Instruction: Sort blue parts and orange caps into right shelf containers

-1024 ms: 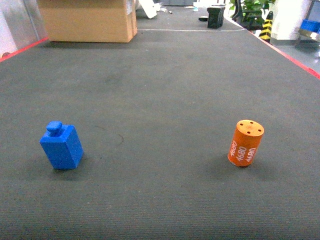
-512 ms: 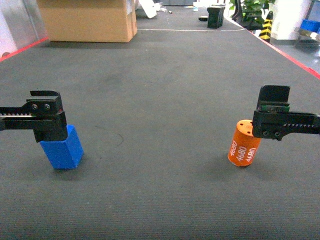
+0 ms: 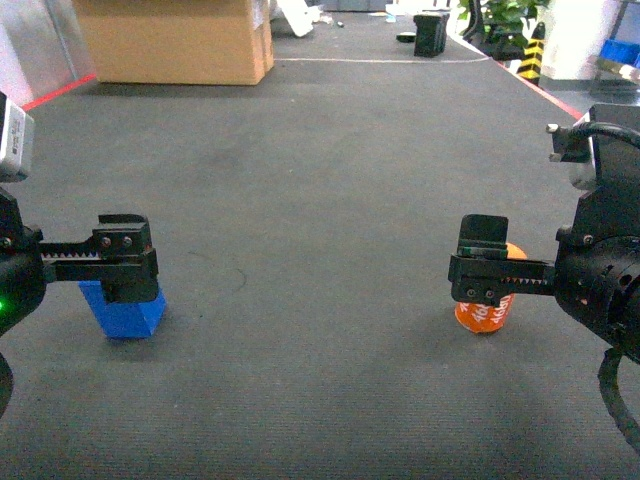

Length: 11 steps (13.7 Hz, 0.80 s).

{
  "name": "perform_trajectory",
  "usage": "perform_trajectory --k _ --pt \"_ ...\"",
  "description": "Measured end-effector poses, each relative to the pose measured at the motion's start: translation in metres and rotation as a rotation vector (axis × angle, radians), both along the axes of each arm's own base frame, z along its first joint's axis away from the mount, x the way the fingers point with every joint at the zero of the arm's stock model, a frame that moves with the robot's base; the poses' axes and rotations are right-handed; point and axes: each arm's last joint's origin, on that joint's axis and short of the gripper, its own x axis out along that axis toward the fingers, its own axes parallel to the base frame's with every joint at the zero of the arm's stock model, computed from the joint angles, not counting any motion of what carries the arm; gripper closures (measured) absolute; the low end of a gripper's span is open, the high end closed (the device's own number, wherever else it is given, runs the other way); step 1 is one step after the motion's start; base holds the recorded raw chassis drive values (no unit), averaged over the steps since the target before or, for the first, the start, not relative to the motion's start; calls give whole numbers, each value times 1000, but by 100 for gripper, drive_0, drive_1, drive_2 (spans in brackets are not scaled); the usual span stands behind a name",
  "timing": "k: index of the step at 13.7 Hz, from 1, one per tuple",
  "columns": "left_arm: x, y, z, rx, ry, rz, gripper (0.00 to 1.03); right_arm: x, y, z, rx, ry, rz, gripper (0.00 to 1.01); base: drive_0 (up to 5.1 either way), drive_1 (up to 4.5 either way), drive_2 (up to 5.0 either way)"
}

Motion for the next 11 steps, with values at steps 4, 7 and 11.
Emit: perform_trajectory --k 4,7,11 --pt "8 3 -19 -24 49 4 5 8 3 -21 4 57 -3 3 0 0 0" --pt "16 5 -45 -27 121 -4 5 17 6 -34 9 89 4 3 0 0 0" --pt "31 2 -59 -43 170 -19 5 31 4 -48 16 117 -17 3 0 0 0"
